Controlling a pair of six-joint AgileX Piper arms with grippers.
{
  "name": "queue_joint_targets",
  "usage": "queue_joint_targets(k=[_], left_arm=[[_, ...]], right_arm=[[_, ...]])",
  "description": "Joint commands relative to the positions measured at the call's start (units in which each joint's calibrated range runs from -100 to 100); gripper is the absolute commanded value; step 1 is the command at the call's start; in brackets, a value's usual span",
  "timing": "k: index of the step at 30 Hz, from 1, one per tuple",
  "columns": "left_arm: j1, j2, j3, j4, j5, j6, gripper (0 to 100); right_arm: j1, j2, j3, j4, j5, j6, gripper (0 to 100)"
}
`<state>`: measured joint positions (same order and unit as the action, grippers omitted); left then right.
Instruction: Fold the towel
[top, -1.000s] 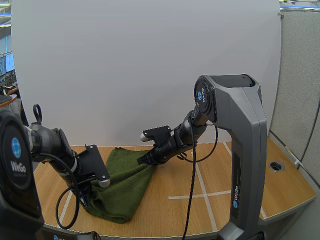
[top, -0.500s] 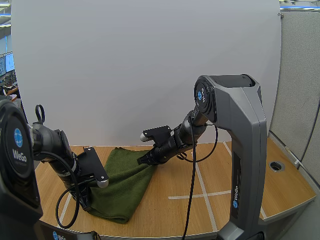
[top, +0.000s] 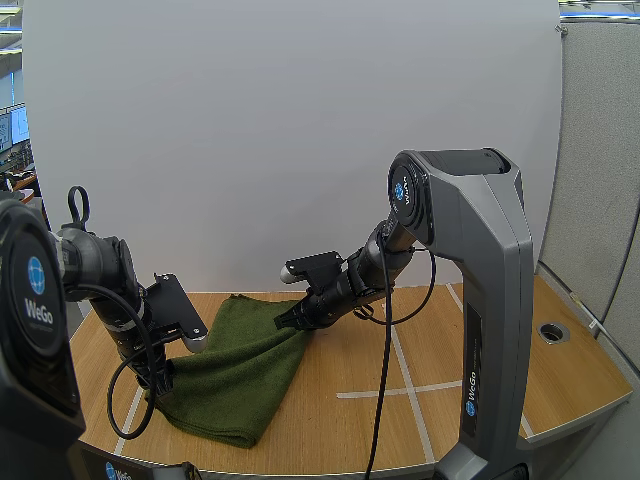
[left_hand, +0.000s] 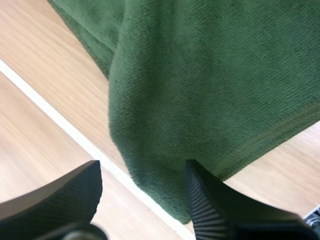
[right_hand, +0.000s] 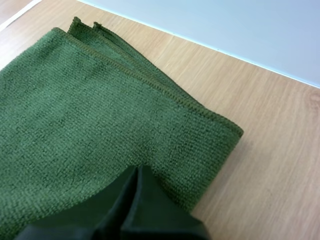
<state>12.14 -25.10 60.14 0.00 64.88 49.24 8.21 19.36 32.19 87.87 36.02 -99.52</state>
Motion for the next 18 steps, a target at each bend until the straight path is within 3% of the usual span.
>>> queue_joint_targets(k=[1,13,15,18], left_arm=[[0.12,-0.36,-0.51,0.00,2.46,-1.76,80],[0.12,-0.36,-1.53,-5.38,0.00,-1.67,80],[0.12,-0.36,-1.51,-5.38,0.00,-1.58,80],[0.12,-0.36,-1.51,-5.38,-1.86,-1.32,80]], right_arm=[[0.04,0.42,0.13,-0.65,-0.36,-0.48,0],[0.04,-6.70,0.13,-0.80,0.98,-0.48,0],[0.04,-9.77,0.13,-3.21,1.66,-0.48,0],[0.04,-14.24,0.13,-10.04,5.93,5.04,0]])
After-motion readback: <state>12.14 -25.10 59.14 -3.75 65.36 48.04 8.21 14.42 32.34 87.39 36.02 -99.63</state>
